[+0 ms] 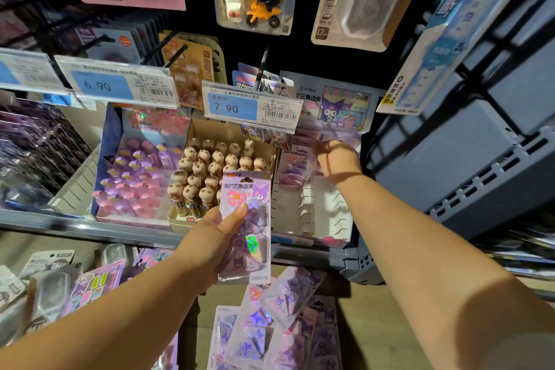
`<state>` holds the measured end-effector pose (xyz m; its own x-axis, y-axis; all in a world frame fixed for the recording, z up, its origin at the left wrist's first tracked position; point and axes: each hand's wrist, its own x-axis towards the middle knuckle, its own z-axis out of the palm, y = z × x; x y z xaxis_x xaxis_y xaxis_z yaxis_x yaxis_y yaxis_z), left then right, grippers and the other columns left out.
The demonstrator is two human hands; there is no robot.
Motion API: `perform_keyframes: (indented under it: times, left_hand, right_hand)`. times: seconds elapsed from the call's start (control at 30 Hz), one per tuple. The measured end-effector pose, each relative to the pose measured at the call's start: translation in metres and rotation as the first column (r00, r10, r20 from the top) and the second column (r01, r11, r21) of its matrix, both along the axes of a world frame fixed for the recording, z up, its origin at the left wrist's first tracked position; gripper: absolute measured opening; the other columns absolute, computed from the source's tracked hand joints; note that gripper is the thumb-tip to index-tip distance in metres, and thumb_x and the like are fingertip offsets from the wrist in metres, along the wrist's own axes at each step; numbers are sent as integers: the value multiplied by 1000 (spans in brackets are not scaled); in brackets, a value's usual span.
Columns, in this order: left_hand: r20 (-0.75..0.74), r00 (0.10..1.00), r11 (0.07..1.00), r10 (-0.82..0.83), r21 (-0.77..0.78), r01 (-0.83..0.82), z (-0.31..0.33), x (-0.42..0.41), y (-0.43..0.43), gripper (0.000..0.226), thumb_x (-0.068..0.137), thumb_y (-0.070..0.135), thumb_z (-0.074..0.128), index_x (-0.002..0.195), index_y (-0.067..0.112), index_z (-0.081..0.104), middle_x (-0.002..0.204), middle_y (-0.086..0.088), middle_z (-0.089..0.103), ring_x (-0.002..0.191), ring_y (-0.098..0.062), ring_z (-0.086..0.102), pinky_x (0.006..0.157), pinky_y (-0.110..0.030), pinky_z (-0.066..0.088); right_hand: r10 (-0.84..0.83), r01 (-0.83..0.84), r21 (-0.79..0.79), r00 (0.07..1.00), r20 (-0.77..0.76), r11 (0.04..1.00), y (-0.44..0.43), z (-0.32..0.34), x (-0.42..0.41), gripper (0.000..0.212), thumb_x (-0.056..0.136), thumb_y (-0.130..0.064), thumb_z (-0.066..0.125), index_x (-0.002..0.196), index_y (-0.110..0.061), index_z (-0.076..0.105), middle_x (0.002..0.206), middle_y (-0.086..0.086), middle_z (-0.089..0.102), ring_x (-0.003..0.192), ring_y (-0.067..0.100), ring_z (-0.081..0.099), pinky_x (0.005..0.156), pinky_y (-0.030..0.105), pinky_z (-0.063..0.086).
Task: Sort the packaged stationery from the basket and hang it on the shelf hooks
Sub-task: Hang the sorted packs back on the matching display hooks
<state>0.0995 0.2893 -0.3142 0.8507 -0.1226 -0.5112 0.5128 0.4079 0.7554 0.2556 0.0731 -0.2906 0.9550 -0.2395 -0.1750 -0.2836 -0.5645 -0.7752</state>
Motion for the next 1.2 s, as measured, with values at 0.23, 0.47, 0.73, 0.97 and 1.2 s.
perform_keyframes:
  times: [0.23, 0.47, 0.73, 0.97, 1.2]
  left_hand:
    - [8, 1000, 1000, -1, 27, 1, 6, 2, -9, 60, 75, 36, 67, 126, 9, 53, 110, -18, 71, 98, -39, 69, 88, -58, 53]
    - [17, 1000, 997, -15, 79, 14, 16, -3, -13, 63, 70, 41, 72, 122, 10, 54, 111, -19, 70, 106, -45, 64, 97, -74, 36]
    - [71, 986, 986, -153, 80, 147, 22, -3, -20, 50, 85, 38, 67, 124, 11, 53, 109, -13, 73, 101, -38, 67, 93, -58, 49]
    - [20, 992, 937, -125, 330, 112, 15, 6, -17, 20, 98, 11, 54, 78, 15, 57, 68, 0, 62, 60, -13, 53, 55, -22, 45]
    - [85, 996, 893, 41, 444, -74, 12, 10, -12, 9, 95, 9, 58, 91, 15, 53, 81, -5, 65, 66, -14, 53, 57, -22, 42]
  right_hand:
    - [207, -183, -233, 975, 84, 955, 19, 32, -31, 30, 98, -36, 48, 86, -13, 65, 86, 1, 64, 88, 24, 57, 82, 31, 48]
    - [581, -557, 213, 810, -72, 803, 32, 38, -57, 7, 92, -33, 61, 97, -27, 61, 84, -7, 65, 67, 9, 58, 59, 23, 44]
    - [568, -543, 195, 817, -104, 817, 25, 26, -56, 15, 89, -16, 67, 101, -23, 63, 80, -8, 63, 68, 6, 54, 55, 23, 41]
    - [427, -413, 182, 903, -47, 893, 0, 35, -46, 10, 96, -12, 56, 102, -15, 63, 80, -3, 62, 50, 3, 51, 44, 18, 37]
    - [197, -196, -24, 969, 148, 980, -23, 38, -31, 12, 96, -17, 55, 104, -18, 64, 93, 1, 58, 83, 16, 53, 63, 18, 40]
